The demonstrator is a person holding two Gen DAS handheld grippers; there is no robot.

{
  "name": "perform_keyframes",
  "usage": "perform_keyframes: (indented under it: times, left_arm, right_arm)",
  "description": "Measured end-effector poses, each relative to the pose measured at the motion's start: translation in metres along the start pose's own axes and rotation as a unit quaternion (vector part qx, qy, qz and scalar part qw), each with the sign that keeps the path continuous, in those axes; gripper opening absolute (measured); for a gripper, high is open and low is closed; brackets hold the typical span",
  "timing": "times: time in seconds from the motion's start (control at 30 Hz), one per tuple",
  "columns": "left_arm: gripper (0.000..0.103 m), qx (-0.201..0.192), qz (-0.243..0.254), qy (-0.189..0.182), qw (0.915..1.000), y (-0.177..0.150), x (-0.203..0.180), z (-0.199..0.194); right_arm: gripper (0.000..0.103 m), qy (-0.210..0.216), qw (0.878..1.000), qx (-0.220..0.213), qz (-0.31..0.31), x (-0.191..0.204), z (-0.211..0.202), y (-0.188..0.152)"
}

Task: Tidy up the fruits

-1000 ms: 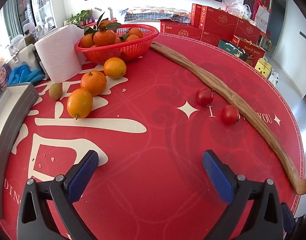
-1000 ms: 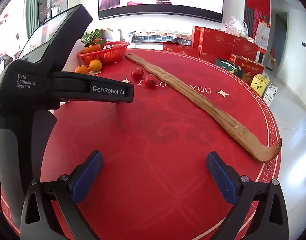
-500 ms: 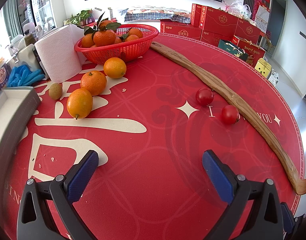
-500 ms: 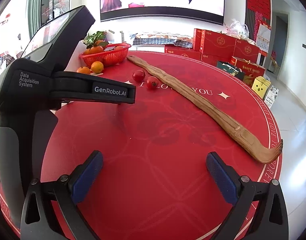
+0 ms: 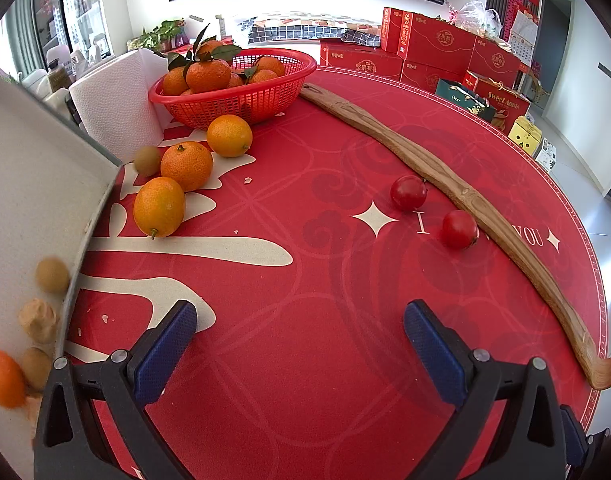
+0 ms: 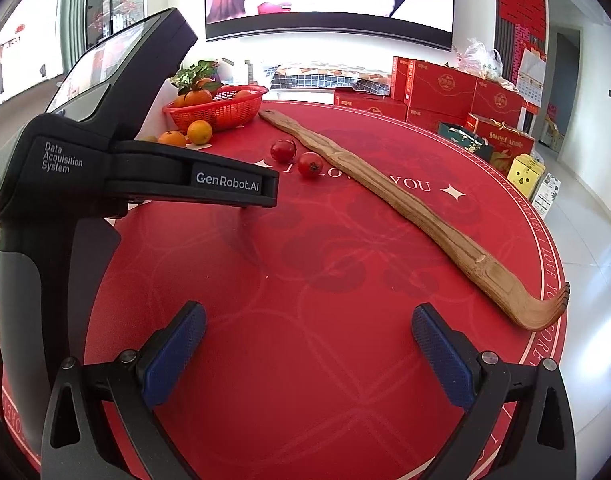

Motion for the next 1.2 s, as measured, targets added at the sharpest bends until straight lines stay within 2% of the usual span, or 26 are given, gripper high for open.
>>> perform_keyframes:
  times: [1.2]
  left_arm:
    - [0.103, 0.000, 0.000, 0.000, 1.0000, 0.0017, -0.0038, -0.0004]
  right_arm:
    - [0.103, 0.000, 1.000, -0.001, 0.001, -0.0004, 0.0007, 0.0004]
Point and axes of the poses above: each gripper's, at about its wrist camera, not at the fingertips, and z roughly the way its jaws point, x to its left, y to its top, the point moved 8 cm from there along z, roughly the way its jaws point
